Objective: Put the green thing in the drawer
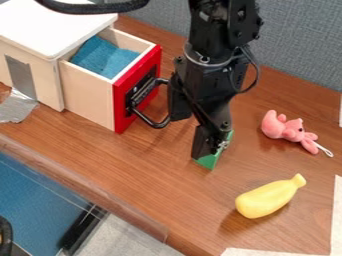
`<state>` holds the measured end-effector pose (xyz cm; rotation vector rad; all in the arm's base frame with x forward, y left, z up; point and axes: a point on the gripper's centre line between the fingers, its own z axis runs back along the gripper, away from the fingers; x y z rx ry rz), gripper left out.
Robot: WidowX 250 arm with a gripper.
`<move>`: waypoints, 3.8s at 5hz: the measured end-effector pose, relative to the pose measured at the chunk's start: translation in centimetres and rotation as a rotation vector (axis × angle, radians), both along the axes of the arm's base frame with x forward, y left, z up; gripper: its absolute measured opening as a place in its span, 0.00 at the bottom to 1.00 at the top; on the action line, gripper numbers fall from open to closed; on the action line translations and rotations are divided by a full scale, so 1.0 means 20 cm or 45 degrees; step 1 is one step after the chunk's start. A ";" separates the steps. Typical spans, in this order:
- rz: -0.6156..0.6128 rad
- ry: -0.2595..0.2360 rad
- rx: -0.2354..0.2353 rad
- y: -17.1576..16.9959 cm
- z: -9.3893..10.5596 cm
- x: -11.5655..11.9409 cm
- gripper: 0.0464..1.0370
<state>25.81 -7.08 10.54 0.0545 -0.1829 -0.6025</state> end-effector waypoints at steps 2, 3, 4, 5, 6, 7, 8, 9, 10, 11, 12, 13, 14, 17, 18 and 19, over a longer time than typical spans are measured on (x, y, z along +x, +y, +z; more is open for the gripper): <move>0.062 -0.005 0.053 -0.01 -0.06 -0.07 0.96; 0.125 -0.070 0.069 -0.04 -0.05 -0.08 0.96; 0.237 -0.117 0.064 -0.04 -0.04 -0.06 0.96; 0.272 -0.104 0.052 -0.05 -0.08 -0.05 0.96; 0.370 -0.072 -0.015 -0.03 -0.14 0.06 0.96; 0.413 -0.056 -0.062 -0.02 -0.18 0.16 0.96; 0.444 -0.054 -0.077 0.01 -0.20 0.25 0.96; 0.472 -0.047 -0.107 0.01 -0.24 0.31 0.96; 0.501 -0.051 -0.123 0.01 -0.26 0.34 0.96; 0.530 -0.052 -0.134 0.00 -0.28 0.35 0.96; 0.548 -0.042 -0.134 -0.02 -0.30 0.35 0.96; 0.551 -0.035 -0.119 -0.03 -0.34 0.35 0.96; 0.554 -0.041 -0.112 -0.02 -0.36 0.35 0.96; 0.525 -0.003 -0.103 0.01 -0.42 0.26 0.53; 0.510 -0.048 -0.145 0.00 -0.31 0.25 0.53; 0.492 -0.100 -0.198 0.00 -0.18 0.25 0.53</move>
